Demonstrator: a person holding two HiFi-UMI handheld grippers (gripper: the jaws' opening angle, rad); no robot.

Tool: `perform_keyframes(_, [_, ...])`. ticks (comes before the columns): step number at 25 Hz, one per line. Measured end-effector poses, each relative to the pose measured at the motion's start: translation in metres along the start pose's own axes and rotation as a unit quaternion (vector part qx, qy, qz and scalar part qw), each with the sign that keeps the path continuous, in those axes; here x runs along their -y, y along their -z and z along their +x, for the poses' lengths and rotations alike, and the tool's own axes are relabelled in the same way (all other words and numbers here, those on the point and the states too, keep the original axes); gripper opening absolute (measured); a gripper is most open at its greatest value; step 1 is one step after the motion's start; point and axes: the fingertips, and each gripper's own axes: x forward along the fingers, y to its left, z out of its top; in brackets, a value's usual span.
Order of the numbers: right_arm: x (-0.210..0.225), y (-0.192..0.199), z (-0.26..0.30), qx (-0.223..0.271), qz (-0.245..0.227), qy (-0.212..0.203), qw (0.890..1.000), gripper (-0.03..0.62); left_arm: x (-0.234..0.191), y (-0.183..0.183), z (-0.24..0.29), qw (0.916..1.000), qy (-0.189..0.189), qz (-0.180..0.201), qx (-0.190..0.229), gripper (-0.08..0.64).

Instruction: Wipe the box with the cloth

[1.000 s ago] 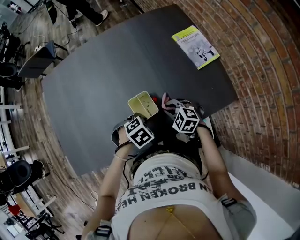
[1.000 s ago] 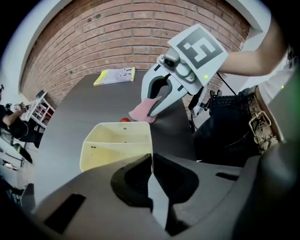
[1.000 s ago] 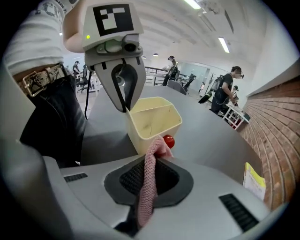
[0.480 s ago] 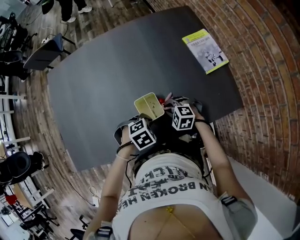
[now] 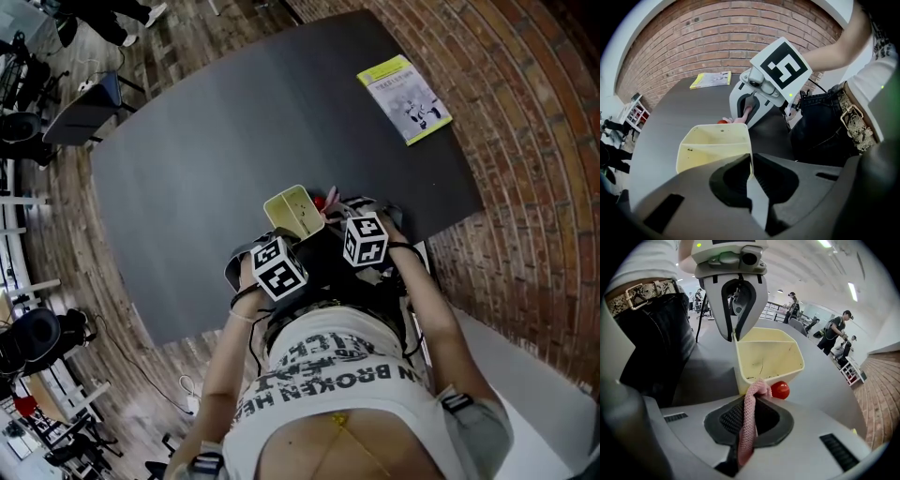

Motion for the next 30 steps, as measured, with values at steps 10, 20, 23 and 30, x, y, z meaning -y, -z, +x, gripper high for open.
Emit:
perform_keyframes(10, [-0.014, -0.004, -0.007, 0.02, 0.079, 0.016, 0.997, 0.017, 0.0, 0.0, 0.003, 0.9989, -0.029, -0.038, -0.002, 0.018])
perform_keyframes(20, [-0.031, -0.016, -0.003, 0.031, 0.102, 0.021, 0.994, 0.017, 0.008, -0.034, 0.019, 0.9866, -0.012, -0.153, 0.057, 0.023])
perform_keyframes(23, [-0.033, -0.018, -0.003, 0.031, 0.106, 0.022, 0.994, 0.017, 0.007, -0.037, 0.02, 0.9862, -0.009, -0.154, 0.061, 0.025])
perform_keyframes(30, [-0.02, -0.005, -0.016, 0.04, 0.156, 0.048, 0.986, 0.017, 0.006, -0.041, 0.002, 0.9859, -0.02, -0.121, 0.113, 0.053])
